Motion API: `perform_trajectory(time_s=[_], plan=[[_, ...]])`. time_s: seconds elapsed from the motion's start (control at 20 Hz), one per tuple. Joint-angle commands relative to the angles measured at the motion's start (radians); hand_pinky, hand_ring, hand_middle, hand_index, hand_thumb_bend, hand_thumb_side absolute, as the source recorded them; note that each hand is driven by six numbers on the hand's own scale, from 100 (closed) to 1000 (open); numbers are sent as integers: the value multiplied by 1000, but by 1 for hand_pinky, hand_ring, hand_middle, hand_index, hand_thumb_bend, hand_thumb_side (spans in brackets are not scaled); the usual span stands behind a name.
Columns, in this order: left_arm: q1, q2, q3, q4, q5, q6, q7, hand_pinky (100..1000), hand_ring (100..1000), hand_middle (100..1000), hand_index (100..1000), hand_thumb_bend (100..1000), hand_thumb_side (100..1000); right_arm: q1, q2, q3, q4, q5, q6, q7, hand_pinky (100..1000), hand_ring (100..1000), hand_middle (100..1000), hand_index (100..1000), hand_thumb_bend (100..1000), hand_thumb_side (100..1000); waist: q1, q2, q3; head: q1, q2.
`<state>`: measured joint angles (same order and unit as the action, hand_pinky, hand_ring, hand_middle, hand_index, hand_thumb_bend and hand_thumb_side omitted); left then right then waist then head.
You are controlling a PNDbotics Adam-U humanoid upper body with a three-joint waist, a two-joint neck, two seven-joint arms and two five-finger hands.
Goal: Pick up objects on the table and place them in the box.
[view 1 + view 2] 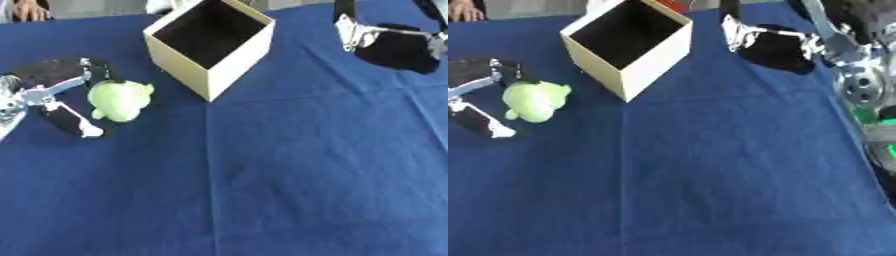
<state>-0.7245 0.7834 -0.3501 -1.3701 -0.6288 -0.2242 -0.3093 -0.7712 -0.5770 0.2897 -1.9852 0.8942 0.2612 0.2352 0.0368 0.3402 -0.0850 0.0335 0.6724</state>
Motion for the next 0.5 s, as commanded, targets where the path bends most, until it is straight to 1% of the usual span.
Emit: perform_trajectory(time_s=[0.05,0.2,0.25,0.3,0.4,0.45,0.5], plan=[[-22,6,19,6,-17,9,30,608,783,743,835,592,305,-8,-10,-8,-15,-7,4,-6,930,821,800,845,100,472,-1,-17,0,5,0],[-25,-6,17,23,-35,14,41,602,777,735,829,583,304,-8,-7,-7,-15,-8,5,-8,930,821,800,845,100,471,-2,-15,0,6,-1],[-26,-10,17,28,-42,14,47,577,756,691,812,565,310,-8,-7,-7,-15,-8,5,-8,930,821,801,845,100,471,-3,-15,0,6,-2],[-27,-14,18,32,-47,15,53,574,753,685,810,562,311,-8,-7,-7,-15,-9,6,-8,930,821,801,845,100,467,-3,-14,0,6,-2],[-29,-20,18,38,-57,16,66,535,715,634,785,517,311,-8,-7,-7,-15,-9,7,-9,930,821,801,846,100,471,-4,-13,0,6,-1],[-31,-22,18,41,-63,16,73,516,694,618,767,480,299,-8,-6,-7,-15,-9,7,-9,930,821,801,846,100,469,-4,-13,0,6,-1],[-32,-24,17,44,-69,16,81,508,683,611,762,461,296,-7,-6,-7,-15,-10,7,-10,930,820,801,846,100,472,-4,-13,1,6,-1]])
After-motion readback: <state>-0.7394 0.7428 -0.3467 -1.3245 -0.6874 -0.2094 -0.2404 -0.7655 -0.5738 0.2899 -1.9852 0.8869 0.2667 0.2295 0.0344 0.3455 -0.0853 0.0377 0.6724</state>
